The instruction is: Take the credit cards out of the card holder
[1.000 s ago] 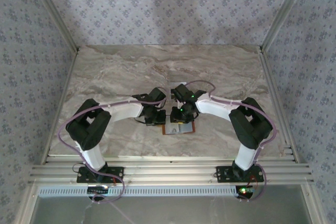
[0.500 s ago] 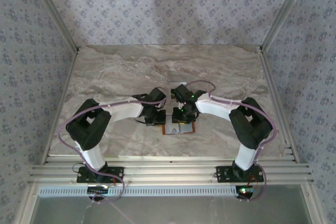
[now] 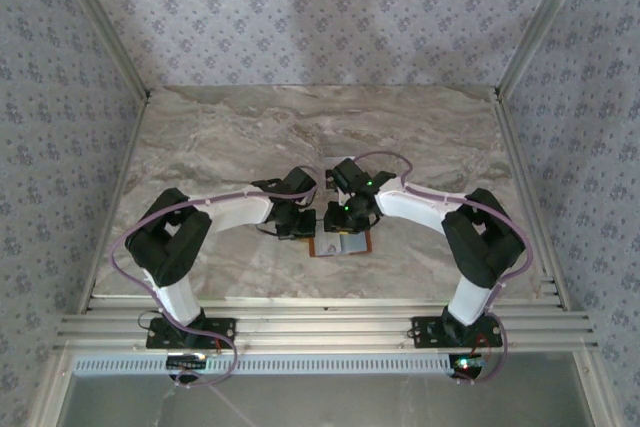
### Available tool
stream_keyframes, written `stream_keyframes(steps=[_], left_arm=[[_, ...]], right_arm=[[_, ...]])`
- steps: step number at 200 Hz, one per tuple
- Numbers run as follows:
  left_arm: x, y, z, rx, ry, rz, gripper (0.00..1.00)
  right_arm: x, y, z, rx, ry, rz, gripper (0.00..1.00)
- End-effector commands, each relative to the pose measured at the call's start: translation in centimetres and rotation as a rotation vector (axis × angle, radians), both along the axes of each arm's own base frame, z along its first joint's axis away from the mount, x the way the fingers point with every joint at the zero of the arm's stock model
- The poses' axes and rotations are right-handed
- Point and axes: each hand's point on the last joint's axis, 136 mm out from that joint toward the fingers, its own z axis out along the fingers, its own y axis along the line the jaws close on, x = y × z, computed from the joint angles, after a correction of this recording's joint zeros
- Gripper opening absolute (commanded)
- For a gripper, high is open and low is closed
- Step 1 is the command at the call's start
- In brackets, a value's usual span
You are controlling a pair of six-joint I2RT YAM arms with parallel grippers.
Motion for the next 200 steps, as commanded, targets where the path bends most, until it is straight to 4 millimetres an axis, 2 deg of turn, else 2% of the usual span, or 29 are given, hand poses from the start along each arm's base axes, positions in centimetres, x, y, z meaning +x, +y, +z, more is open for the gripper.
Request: stream_keyframes(steps=[1, 55, 93, 160, 200], left_arm=[[-0.7, 1.3, -1.1, 0.068, 0.025, -0.010, 0.10], [-0.7, 1.3, -1.1, 0.072, 0.025, -0.013, 0.10], [-0.6, 1.3, -0.9, 0.073, 0.024, -0.016, 0.10], [-0.6, 1.3, -0.6, 0.078, 0.022, -0.016, 0.10], [-0.1, 1.1, 0.8, 0.066, -0.004, -0.013, 0.10]], right_arm=[[-0.7, 0.0, -1.1, -0.004, 0.042, 0.001, 0.30], [-0.8, -0.9, -2.5, -0.061, 0.053, 0.003, 0.30], [-0.8, -1.6, -2.5, -0.103, 0.043, 0.008, 0.30], [-0.5, -2.2, -1.2, -0.135, 0.011, 0.004, 0.30], [-0.6, -1.7, 0.0, -0.090, -0.002, 0.010, 0.30]])
